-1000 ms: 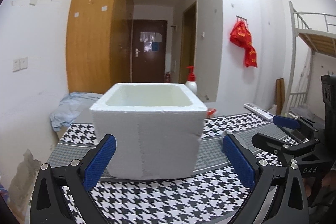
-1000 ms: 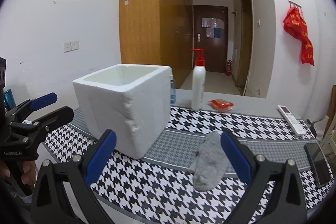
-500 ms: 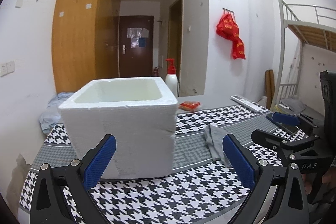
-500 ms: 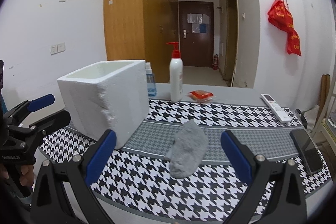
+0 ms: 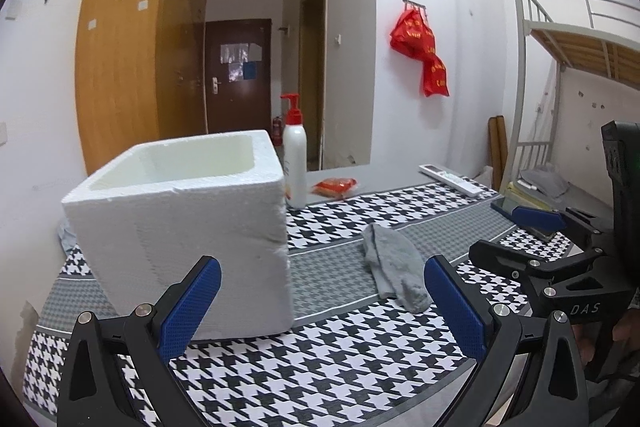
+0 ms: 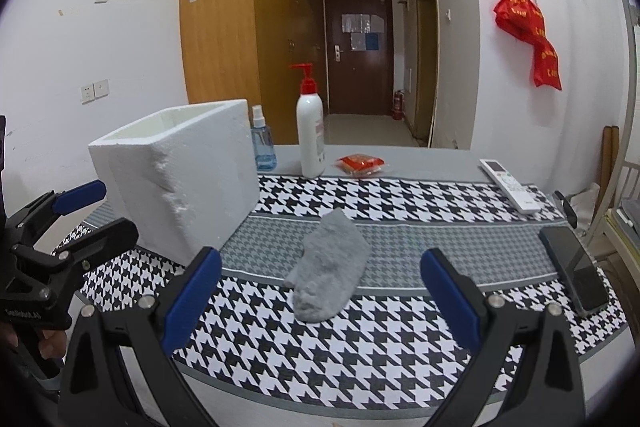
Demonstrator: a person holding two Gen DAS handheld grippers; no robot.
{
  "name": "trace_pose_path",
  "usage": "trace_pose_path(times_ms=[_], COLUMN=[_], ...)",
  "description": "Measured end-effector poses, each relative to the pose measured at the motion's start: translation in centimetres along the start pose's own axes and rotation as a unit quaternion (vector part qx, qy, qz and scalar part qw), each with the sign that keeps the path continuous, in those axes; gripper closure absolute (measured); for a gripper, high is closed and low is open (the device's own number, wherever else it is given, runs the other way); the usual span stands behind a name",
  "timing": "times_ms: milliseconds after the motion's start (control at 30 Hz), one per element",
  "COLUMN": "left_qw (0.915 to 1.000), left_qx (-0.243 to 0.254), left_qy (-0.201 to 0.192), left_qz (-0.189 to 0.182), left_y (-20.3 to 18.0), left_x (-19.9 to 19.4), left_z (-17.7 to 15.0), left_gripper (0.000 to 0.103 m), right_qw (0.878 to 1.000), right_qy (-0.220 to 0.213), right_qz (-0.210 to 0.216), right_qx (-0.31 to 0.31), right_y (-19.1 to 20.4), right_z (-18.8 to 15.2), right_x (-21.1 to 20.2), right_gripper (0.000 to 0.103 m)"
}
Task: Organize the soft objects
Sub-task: 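Move the right tool toward the grey sock lying on the table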
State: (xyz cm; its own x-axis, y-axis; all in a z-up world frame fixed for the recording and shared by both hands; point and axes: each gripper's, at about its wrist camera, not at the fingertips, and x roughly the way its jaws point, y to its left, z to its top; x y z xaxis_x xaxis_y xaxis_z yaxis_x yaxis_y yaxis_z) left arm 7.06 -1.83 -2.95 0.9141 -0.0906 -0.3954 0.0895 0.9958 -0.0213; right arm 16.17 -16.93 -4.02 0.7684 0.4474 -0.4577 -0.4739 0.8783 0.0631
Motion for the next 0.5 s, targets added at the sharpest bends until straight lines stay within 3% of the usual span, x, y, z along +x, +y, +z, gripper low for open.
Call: trace_pose_path(times_ms=[500], left_qw=[0.9996], left_qx=[0.004], left_qy=[0.024], left_qz=[-0.016], left_y=[-0.4], left_x=[2.6], left_z=[-0.4], left_gripper=[0.001], right_qw=[1.000], right_qy=[0.027], right_qz=[0.002], right_qx=[0.004], right_y=[-1.0], right_z=[-0.2], right_x=[2.7], right_gripper=[0.002])
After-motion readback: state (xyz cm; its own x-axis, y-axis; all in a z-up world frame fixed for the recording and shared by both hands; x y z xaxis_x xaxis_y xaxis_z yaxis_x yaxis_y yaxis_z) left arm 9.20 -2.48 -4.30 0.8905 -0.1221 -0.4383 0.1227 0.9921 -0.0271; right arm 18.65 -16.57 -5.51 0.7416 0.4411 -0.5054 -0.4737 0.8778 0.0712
